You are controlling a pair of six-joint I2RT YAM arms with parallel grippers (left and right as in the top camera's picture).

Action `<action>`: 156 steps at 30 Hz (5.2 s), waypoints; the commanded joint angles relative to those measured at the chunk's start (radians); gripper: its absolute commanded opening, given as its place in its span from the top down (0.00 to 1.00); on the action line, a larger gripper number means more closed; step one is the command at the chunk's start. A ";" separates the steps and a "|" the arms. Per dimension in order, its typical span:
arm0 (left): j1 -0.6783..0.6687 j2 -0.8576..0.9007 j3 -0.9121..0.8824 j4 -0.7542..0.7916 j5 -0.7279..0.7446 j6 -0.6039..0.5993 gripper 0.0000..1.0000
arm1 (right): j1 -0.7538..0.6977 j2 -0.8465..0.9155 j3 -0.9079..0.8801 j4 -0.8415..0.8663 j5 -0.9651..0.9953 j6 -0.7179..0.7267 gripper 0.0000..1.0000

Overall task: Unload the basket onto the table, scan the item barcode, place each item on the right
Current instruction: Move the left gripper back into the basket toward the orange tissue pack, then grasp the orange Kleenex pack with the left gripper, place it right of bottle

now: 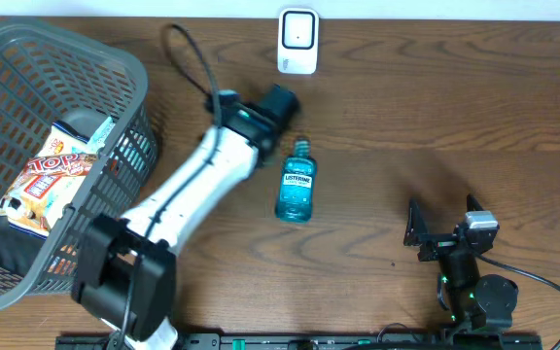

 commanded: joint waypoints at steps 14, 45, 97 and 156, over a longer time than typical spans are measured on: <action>0.399 0.005 0.008 0.117 -0.047 0.032 0.92 | 0.009 -0.003 -0.001 -0.004 0.005 -0.009 0.01; 0.737 -0.632 0.180 -0.134 -0.083 -0.238 0.16 | 0.009 -0.003 -0.001 -0.004 0.005 -0.009 0.01; 1.281 0.116 -0.040 -0.315 0.504 -0.470 0.04 | 0.009 -0.003 -0.001 -0.004 0.005 -0.009 0.01; 0.224 -0.624 0.210 -0.121 0.586 -0.097 0.93 | 0.009 -0.003 -0.001 -0.004 0.005 -0.010 0.01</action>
